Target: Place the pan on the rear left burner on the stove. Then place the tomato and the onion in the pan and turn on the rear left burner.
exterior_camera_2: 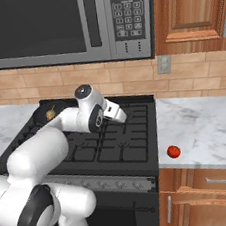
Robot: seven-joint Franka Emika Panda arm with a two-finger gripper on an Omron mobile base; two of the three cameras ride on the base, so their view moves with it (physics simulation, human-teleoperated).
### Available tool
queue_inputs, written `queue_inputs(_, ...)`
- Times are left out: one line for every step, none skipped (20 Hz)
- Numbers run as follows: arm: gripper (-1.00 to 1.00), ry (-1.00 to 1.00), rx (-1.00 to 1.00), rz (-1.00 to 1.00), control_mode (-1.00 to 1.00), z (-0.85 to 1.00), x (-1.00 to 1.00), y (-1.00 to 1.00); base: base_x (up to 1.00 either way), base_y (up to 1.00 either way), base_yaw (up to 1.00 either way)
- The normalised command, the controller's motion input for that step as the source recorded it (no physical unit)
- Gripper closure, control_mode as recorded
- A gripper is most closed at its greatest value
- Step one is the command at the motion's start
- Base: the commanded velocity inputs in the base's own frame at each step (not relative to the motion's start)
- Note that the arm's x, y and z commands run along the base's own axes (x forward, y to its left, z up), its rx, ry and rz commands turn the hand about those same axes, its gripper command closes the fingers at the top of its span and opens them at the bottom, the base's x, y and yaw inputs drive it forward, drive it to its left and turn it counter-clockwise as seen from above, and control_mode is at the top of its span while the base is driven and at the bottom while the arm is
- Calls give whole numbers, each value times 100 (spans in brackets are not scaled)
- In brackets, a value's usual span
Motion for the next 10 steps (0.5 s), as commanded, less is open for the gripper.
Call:
queue_inputs(-100, 7, 2, -4, -100, 0, -1, -48, 0, 0, 0)
queue_inputs(-100, 8, 1, -4, -100, 0, -1, -48, 0, 0, 0)
queue_inputs(-100, 9, 1, -5, -100, 0, -1, -46, 0, 0, 0)
queue_inputs(-100, 9, 0, -5, -100, 0, -2, -47, 0, 0, 0)
queue_inputs(-100, 9, 0, -5, -100, 0, -5, -46, 0, 0, 0)
queue_inputs(-100, 9, 0, -5, -100, 0, -6, -46, 0, 0, 0)
queue_inputs(-100, 9, 0, -5, -100, 0, -10, -48, 0, 0, 0)
queue_inputs(-100, 7, 0, -5, -100, 0, -16, -44, 0, 0, 0)
queue_inputs(-100, 7, 0, -4, -100, -6, -19, -46, 0, 0, 0)
queue_inputs(-100, 7, 0, -4, -100, -6, -17, -45, 0, 0, 0)
